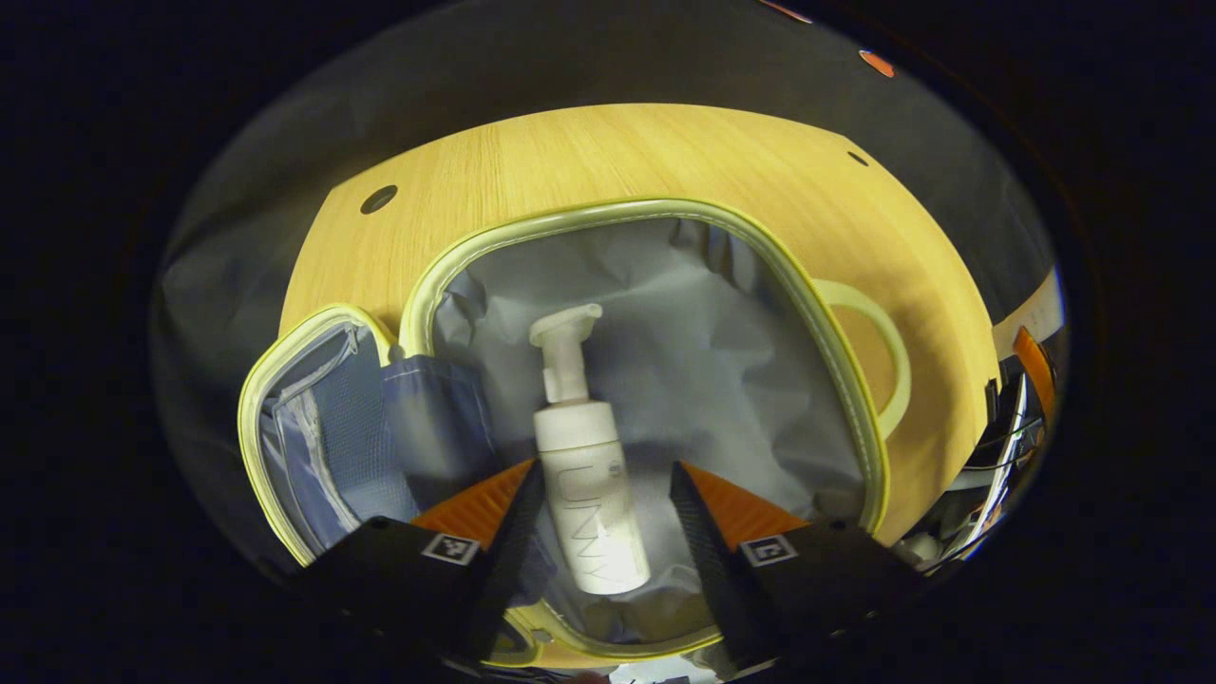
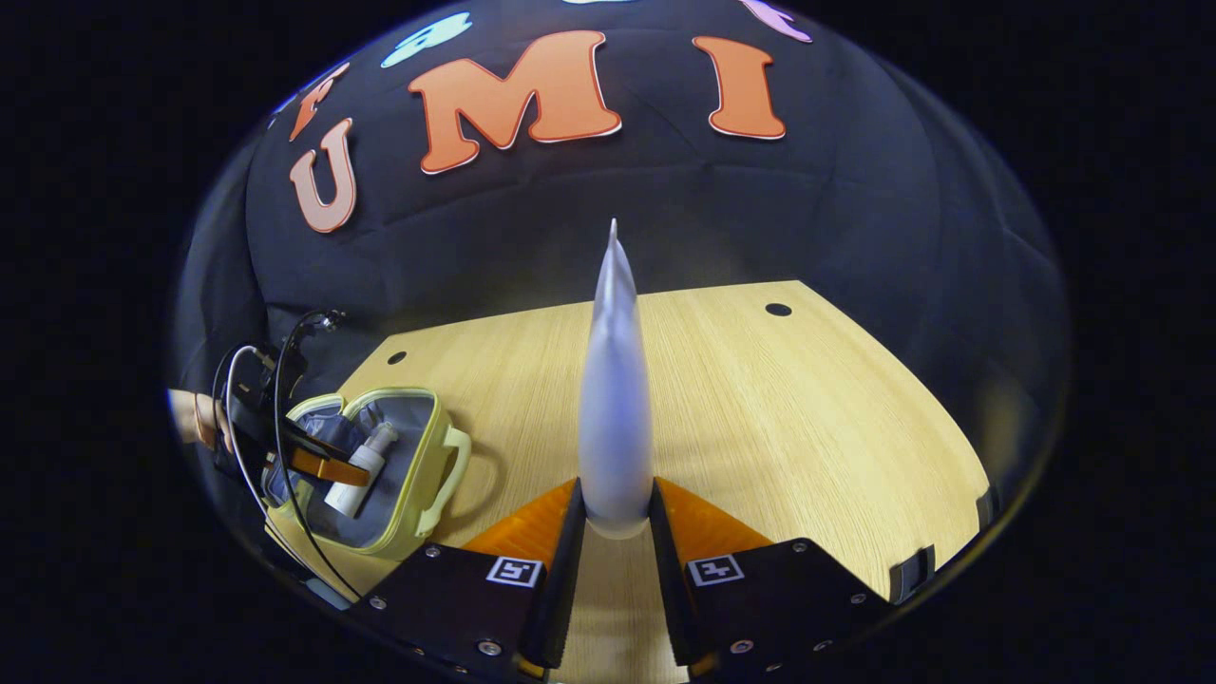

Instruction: First open the suitcase, pack the skin care products into it, and then close the suitcase.

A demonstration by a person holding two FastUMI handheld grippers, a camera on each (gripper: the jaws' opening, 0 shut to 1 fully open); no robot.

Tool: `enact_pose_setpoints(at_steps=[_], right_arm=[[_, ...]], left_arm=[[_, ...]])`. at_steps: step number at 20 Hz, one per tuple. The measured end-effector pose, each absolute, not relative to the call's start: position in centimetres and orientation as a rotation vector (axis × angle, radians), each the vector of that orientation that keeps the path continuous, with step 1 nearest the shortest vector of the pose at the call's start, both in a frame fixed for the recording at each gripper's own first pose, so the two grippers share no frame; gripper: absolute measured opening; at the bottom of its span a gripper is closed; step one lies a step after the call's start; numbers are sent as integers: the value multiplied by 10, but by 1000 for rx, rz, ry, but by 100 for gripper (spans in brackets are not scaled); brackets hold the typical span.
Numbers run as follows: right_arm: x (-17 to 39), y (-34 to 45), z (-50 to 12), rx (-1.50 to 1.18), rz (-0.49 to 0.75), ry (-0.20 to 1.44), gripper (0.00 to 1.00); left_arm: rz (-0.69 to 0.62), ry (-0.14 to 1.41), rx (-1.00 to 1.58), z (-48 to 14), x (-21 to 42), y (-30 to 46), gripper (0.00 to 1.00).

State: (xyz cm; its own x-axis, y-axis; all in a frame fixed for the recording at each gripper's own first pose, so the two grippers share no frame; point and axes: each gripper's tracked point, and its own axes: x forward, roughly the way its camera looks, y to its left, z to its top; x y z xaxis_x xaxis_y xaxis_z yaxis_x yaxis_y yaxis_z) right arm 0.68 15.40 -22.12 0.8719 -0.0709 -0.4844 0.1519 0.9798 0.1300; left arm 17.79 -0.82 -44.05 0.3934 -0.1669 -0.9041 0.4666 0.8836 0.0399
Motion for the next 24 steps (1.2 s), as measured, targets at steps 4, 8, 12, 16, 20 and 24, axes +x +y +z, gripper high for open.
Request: enact_pose_setpoints(at_steps=[4, 8, 12, 16, 20, 24], right_arm=[[13, 177, -202, 152, -68, 492, 42], [22, 225, -181, 174, 12, 520, 41], [32, 302, -171, 192, 126, 596, 42], [35, 379, -189, 261, 241, 800, 42], [42, 424, -236, 224, 252, 998, 42], [52, 449, -280, 211, 227, 1130, 40]], left_arm=[[-393, 977, 320, -412, 179, -10, 100], [-396, 822, 266, -367, 162, -4, 100], [-352, 679, 168, -318, 142, 43, 100], [-311, 588, 128, -280, 121, 109, 100], [-285, 529, 128, -254, 97, 165, 100], [-262, 465, 168, -251, 98, 205, 100]])
